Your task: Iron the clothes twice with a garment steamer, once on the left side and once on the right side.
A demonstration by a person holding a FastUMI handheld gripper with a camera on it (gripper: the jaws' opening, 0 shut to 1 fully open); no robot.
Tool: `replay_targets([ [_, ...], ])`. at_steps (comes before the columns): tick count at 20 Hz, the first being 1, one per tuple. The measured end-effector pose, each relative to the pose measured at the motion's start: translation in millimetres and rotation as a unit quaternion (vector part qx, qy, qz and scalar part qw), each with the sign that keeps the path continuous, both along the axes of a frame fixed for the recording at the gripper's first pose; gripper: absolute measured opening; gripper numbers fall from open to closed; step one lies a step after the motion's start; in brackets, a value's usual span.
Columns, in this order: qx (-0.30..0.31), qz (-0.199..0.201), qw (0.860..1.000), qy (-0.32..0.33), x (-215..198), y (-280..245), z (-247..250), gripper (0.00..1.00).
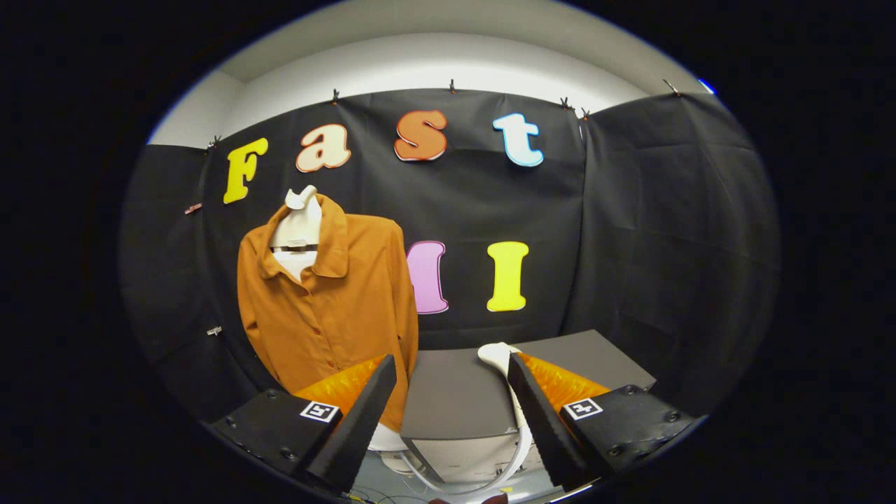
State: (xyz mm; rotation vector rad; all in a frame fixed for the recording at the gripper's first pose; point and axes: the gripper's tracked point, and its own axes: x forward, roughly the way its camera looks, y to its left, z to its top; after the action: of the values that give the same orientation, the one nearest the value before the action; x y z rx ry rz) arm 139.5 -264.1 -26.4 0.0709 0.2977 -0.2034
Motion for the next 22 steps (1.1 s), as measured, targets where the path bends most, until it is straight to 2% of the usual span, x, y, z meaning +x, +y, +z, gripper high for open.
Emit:
replay_targets([
  [6,0.029,0.007,0.991,0.129,53.4,-60.8,-78.0,0.99],
  [10,0.063,0.007,0.976,0.209,79.7,-93.2,-139.7,0.99],
  [17,0.111,0.007,0.950,0.293,105.7,-126.1,-210.6,0.99],
  [20,0.117,0.010,0.940,0.321,108.5,-131.1,-234.1,0.86],
  [22,0.120,0.022,0.934,0.336,110.0,-129.0,-246.2,0.85],
])
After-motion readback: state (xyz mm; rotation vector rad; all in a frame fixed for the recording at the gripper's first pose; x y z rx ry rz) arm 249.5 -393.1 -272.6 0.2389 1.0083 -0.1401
